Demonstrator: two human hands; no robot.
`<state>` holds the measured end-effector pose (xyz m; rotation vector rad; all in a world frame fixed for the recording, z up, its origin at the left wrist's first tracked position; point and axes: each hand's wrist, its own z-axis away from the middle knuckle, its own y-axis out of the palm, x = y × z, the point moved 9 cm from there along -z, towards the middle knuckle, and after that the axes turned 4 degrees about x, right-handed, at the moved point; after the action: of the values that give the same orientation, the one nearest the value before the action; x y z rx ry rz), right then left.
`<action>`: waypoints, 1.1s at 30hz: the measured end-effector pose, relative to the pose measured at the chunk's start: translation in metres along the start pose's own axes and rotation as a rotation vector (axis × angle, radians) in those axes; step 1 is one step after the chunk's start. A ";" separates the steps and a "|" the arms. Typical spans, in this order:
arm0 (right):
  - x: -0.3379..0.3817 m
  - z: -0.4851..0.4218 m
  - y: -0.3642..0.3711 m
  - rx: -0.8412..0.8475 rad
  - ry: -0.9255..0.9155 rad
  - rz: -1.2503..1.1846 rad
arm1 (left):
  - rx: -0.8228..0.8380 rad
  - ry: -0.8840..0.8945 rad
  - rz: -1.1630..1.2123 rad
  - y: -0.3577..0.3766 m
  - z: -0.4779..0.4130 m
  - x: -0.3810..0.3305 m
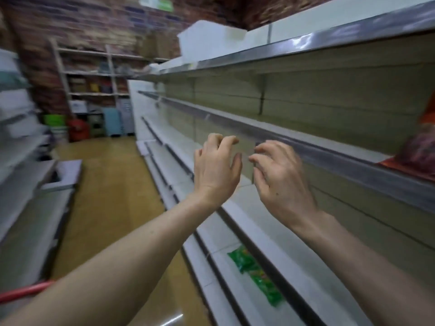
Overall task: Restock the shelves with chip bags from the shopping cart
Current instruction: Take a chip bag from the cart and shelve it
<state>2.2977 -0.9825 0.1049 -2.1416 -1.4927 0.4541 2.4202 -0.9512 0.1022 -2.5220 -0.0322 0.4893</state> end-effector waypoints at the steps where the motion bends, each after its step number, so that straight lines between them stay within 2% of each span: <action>1: 0.015 0.000 0.013 0.014 -0.016 -0.041 | 0.011 -0.036 -0.034 -0.010 0.009 0.016; 7: 0.121 -0.003 0.076 0.092 -0.150 -0.262 | 0.039 -0.230 -0.241 -0.094 0.072 0.113; 14: 0.294 0.018 0.144 0.257 -0.342 -0.509 | 0.067 -0.557 -0.448 -0.210 0.179 0.229; 21: 0.427 0.045 0.187 0.421 -0.489 -0.667 | 0.088 -0.830 -0.540 -0.307 0.274 0.302; 25: 0.471 0.073 0.213 0.521 -0.518 -0.697 | 0.110 -1.001 -0.512 -0.337 0.336 0.338; 29: 0.494 0.105 0.251 0.722 -0.545 -0.654 | 0.172 -1.189 -0.471 -0.342 0.395 0.366; 33: 0.501 0.139 0.294 1.037 -0.559 -0.481 | 0.371 -1.252 -0.349 -0.319 0.440 0.380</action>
<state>2.6265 -0.5688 -0.1725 -0.8492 -1.4671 1.3431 2.6463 -0.4038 -0.1956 -1.4603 -0.7418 1.6277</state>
